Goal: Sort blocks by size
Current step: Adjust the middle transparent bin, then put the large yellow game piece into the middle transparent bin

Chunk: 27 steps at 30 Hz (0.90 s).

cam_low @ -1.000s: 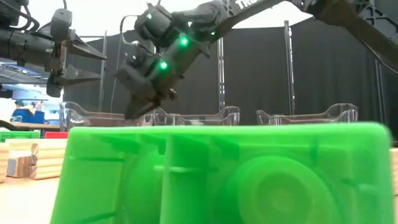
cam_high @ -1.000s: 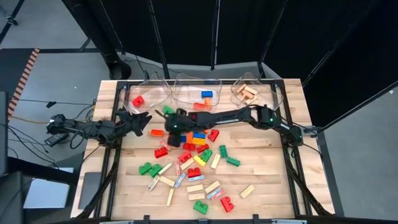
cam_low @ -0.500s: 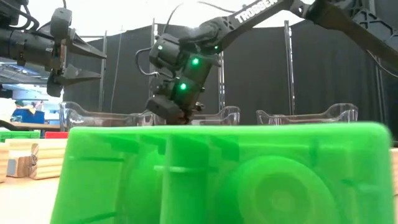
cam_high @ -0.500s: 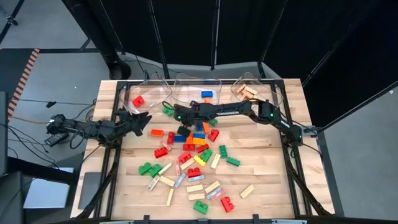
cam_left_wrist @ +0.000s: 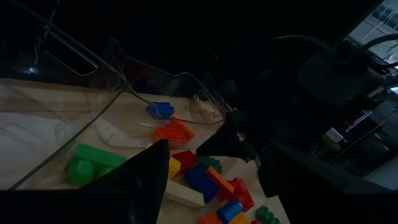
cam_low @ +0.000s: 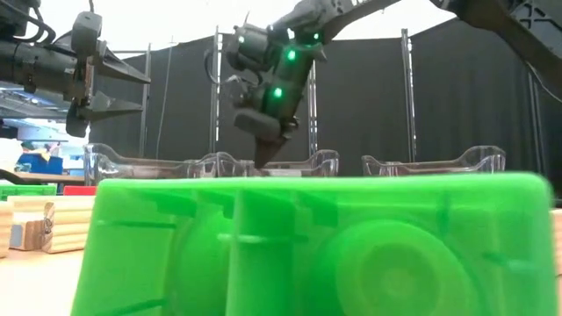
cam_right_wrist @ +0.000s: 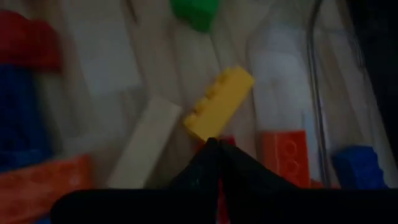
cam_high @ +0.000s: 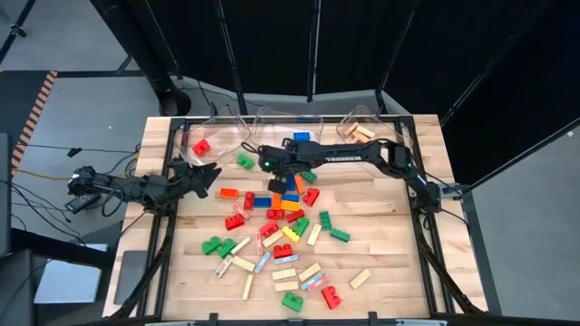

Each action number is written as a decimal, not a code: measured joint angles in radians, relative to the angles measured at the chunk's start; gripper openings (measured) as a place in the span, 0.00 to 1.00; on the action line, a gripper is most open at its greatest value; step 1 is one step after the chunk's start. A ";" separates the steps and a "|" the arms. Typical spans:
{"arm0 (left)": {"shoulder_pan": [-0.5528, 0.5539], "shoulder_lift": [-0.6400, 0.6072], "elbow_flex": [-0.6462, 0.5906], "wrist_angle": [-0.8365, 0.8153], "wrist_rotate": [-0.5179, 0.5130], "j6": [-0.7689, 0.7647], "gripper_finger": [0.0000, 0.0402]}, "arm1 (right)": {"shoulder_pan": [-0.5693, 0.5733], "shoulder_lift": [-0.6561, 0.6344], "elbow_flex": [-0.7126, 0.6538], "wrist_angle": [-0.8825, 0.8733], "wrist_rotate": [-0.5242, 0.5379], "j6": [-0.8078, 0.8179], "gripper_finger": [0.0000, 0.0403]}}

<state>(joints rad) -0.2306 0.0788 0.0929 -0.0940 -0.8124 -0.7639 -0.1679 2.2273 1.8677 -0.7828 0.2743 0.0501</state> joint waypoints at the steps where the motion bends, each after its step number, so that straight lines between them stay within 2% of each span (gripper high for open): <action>1: 0.000 0.000 0.000 0.000 0.000 0.000 0.67 | -0.006 0.003 -0.007 -0.005 -0.005 -0.004 0.04; 4: 0.000 0.000 0.000 -0.002 0.000 0.000 0.67 | -0.021 0.011 -0.035 -0.008 -0.011 -0.031 0.02; 7: 0.000 0.000 0.000 -0.003 0.000 0.000 0.67 | -0.037 0.011 -0.068 -0.019 -0.003 -0.031 0.04; 10: 0.000 0.000 0.000 -0.003 0.001 0.000 0.67 | -0.063 0.011 -0.072 -0.080 0.029 -0.030 0.06; 14: 0.000 0.000 0.000 -0.004 0.001 0.000 0.67 | -0.090 0.011 -0.071 -0.116 0.072 -0.043 0.02; 22: 0.000 0.000 0.000 -0.005 0.001 0.000 0.67 | -0.120 0.011 -0.071 -0.123 0.072 -0.046 0.07; 27: 0.000 0.000 0.000 -0.005 0.001 0.000 0.67 | -0.114 0.003 -0.069 -0.115 0.048 -0.031 0.05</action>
<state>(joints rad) -0.2306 0.0788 0.0930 -0.0986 -0.8116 -0.7639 -0.2822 2.2300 1.7983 -0.8975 0.3221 0.0190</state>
